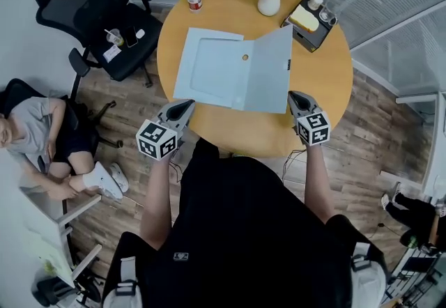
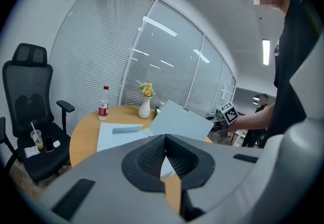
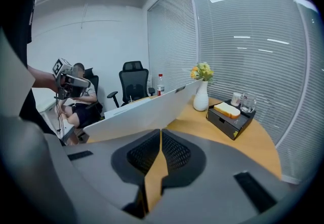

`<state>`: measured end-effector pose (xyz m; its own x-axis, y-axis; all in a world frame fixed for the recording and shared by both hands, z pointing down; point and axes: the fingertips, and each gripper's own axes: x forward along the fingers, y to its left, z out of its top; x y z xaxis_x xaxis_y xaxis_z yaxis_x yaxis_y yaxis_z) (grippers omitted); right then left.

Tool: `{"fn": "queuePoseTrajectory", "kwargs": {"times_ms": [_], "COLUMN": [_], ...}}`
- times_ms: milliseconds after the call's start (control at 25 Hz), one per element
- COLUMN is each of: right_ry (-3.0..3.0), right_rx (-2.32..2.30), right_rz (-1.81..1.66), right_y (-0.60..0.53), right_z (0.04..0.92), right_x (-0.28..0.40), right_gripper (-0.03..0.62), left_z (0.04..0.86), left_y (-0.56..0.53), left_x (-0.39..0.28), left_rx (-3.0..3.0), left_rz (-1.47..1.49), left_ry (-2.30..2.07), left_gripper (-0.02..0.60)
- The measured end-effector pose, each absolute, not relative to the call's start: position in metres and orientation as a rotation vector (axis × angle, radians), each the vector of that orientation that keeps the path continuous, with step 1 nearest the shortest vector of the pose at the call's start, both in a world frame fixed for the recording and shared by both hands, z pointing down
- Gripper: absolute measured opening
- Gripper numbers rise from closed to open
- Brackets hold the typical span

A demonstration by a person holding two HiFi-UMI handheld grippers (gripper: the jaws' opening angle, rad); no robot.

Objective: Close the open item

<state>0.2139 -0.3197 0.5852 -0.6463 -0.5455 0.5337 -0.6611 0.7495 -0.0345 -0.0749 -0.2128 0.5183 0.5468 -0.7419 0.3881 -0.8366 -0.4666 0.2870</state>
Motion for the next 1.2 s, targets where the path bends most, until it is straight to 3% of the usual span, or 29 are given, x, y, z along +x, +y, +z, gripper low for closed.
{"fn": "queuePoseTrajectory", "kwargs": {"times_ms": [360, 680, 840, 1200], "right_ry": [-2.369, -2.355, -2.361, -2.406], "right_rx": [1.085, 1.134, 1.143, 1.165], "right_rz": [0.363, 0.378, 0.367, 0.377], "right_y": [-0.379, -0.414, -0.424, -0.432], "right_z": [0.591, 0.591, 0.585, 0.577], "right_x": [0.198, 0.183, 0.176, 0.153], "right_gripper": [0.010, 0.011, 0.009, 0.010], "left_z": [0.536, 0.597, 0.620, 0.661], "left_y": [-0.260, -0.263, -0.263, -0.265], "left_x": [-0.143, -0.177, -0.189, -0.181], "left_rx": [2.349, 2.292, 2.266, 2.246], "left_rz": [0.237, 0.459, 0.536, 0.609], "left_ry": [-1.223, -1.115, -1.062, -0.849], "left_gripper": [0.006, 0.011, 0.137, 0.212]}}
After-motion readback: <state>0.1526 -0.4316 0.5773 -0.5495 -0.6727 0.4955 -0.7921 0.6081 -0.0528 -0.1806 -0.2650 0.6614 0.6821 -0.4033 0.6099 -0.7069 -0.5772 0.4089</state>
